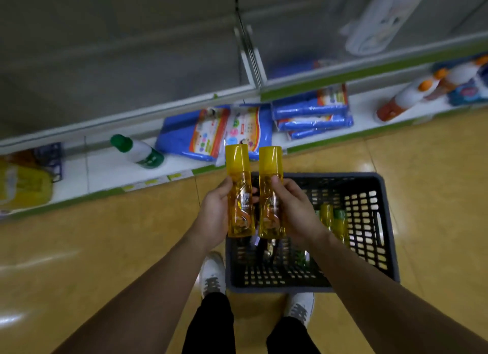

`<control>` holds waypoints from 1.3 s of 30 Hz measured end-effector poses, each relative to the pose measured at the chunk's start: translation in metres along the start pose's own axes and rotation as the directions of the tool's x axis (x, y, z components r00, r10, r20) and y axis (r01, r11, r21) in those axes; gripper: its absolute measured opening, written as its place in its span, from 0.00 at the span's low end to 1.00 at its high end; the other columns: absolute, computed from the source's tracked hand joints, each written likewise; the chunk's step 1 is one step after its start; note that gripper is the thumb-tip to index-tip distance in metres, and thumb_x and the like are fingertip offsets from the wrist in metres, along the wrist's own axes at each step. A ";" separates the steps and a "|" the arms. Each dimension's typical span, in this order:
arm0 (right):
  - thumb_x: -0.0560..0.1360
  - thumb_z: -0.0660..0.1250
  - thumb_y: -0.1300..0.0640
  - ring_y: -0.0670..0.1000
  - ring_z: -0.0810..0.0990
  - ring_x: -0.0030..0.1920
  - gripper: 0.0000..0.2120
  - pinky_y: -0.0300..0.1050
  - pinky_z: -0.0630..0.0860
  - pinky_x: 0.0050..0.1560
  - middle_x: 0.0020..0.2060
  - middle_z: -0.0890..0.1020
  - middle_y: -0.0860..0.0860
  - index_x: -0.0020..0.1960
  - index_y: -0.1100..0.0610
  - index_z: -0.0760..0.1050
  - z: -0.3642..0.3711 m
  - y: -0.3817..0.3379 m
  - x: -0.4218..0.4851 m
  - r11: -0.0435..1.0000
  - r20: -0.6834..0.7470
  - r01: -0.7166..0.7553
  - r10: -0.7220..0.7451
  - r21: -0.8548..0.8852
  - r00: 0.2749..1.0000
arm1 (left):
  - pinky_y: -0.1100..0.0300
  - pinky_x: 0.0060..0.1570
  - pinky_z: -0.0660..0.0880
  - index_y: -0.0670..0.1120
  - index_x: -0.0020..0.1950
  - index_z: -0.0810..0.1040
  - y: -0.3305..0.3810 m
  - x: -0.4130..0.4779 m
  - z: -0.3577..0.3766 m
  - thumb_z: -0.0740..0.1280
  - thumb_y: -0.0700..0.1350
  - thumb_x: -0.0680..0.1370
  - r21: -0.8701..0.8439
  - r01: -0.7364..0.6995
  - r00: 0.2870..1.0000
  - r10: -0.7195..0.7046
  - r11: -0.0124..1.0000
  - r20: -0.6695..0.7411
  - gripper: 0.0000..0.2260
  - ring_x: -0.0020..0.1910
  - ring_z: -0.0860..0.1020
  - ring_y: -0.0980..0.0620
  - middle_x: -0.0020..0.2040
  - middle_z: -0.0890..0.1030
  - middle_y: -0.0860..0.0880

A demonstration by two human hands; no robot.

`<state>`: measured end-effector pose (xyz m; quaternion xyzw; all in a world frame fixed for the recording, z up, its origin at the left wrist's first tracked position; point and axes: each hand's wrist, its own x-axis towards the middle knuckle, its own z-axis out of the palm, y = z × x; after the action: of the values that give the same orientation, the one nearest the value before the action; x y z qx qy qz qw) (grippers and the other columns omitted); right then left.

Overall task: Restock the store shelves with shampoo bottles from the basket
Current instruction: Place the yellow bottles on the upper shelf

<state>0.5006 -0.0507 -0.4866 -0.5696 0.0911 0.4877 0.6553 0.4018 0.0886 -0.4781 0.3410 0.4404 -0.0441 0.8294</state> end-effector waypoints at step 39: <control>0.81 0.56 0.47 0.54 0.85 0.47 0.22 0.49 0.82 0.44 0.54 0.85 0.57 0.67 0.57 0.76 0.315 -0.314 -0.204 0.941 0.683 0.337 -0.267 0.033 0.680 | 0.47 0.37 0.80 0.44 0.59 0.73 0.357 -0.354 0.073 0.72 0.49 0.72 0.117 -0.840 0.527 0.848 0.529 -0.052 0.20 0.36 0.79 0.46 0.40 0.81 0.45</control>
<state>0.4927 0.1425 -0.0367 -0.3897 -0.2726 0.5502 0.6863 0.3706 0.2365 0.0070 0.5448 0.2603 0.3632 0.7096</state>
